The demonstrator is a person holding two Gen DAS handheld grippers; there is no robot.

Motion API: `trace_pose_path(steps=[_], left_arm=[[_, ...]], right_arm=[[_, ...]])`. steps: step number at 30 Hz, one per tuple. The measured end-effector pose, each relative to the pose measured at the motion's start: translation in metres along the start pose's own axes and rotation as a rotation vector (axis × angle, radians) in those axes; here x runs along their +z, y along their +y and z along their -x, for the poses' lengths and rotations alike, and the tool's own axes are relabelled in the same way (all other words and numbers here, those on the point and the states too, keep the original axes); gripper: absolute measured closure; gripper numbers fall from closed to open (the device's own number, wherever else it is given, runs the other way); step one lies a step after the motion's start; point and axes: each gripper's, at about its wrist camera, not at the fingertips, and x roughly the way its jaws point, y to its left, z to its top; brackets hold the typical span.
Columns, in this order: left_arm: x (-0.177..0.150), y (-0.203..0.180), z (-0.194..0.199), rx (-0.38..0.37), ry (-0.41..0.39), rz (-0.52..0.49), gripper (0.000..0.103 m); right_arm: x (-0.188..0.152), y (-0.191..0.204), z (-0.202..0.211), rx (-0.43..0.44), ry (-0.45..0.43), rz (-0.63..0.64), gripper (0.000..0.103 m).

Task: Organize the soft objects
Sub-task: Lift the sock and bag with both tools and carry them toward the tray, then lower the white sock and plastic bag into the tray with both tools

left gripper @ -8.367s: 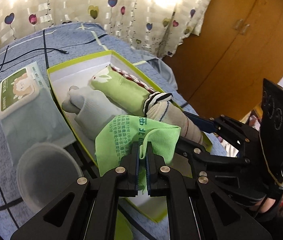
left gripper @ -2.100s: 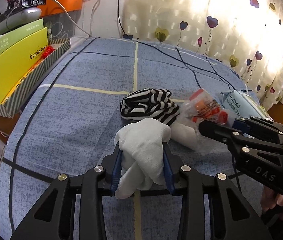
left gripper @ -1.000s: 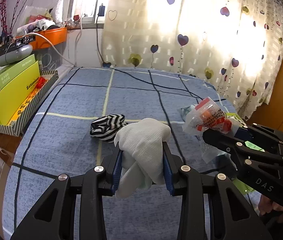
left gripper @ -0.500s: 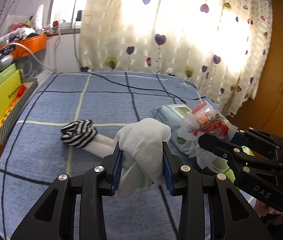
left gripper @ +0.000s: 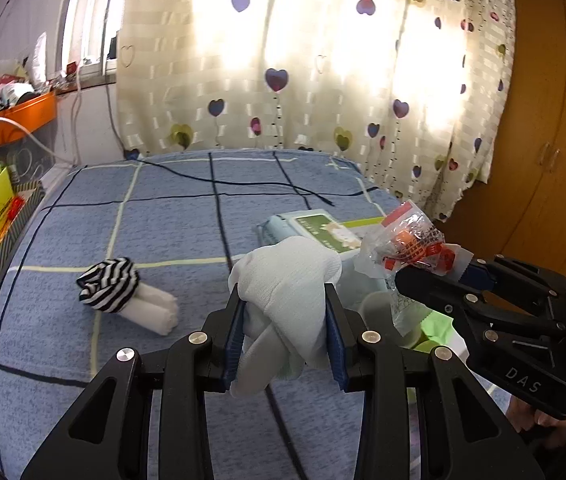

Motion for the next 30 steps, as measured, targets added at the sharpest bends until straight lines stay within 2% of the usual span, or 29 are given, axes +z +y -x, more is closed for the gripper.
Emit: trace_pose_path(steps=[21, 30], left_arm=[[0.000, -0.077, -0.029, -0.117, 0.050, -0.079, 0.066], [-0.002, -0.110, -0.049, -0.189, 0.098, -0.110, 0.066]], right_arm=[[-0.033, -0.069, 0.047, -0.096, -0.025, -0.110, 0.077], [-0.053, -0.107, 0.063, -0.160, -0.017, -0.169, 0.077]])
